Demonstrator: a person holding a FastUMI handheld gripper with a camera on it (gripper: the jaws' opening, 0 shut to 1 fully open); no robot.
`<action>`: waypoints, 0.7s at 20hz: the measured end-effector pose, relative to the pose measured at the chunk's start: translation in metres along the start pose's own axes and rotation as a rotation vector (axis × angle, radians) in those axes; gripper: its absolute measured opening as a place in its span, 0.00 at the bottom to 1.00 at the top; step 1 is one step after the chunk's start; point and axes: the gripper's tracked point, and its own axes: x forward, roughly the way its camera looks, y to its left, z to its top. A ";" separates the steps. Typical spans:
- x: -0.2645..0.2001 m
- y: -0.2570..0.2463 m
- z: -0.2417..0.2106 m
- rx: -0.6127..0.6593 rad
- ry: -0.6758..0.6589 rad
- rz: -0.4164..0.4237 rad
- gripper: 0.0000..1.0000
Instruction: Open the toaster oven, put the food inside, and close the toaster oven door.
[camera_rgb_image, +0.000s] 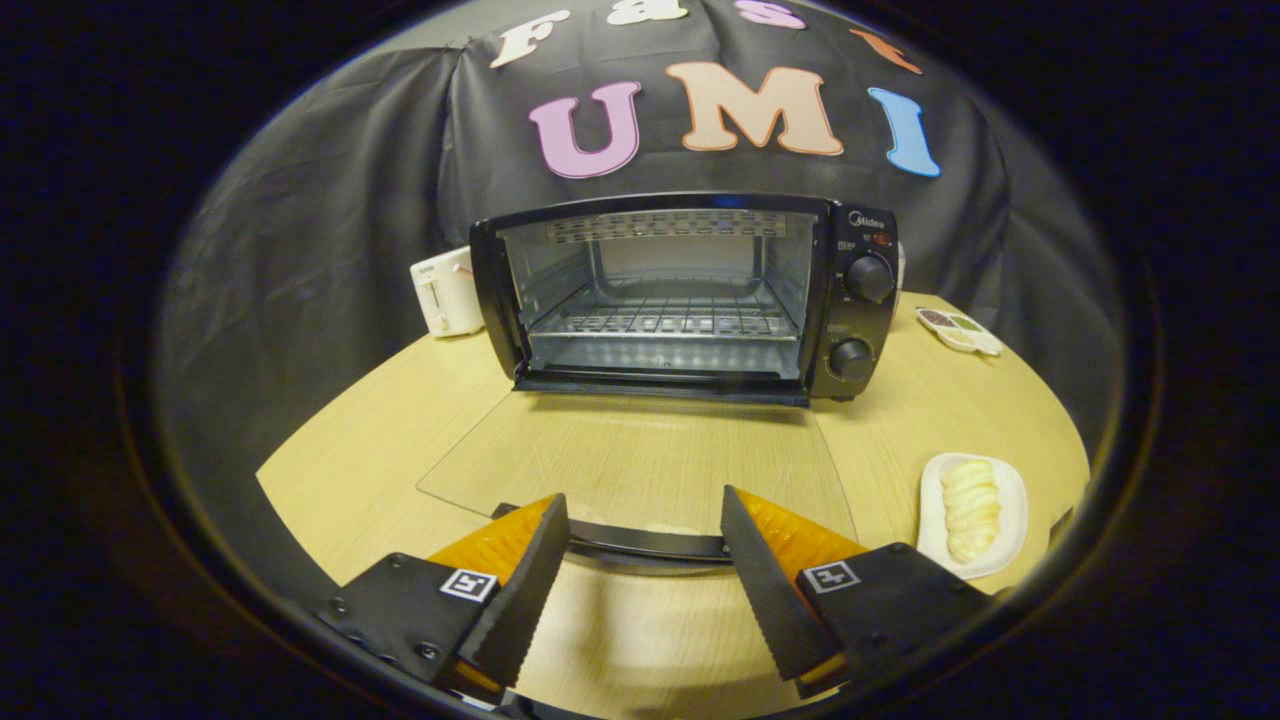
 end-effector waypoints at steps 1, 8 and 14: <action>0.000 0.000 -0.002 0.003 0.003 0.001 0.95; -0.038 -0.045 0.029 0.110 -0.092 0.030 0.94; -0.061 -0.190 0.031 0.194 -0.124 -0.265 0.94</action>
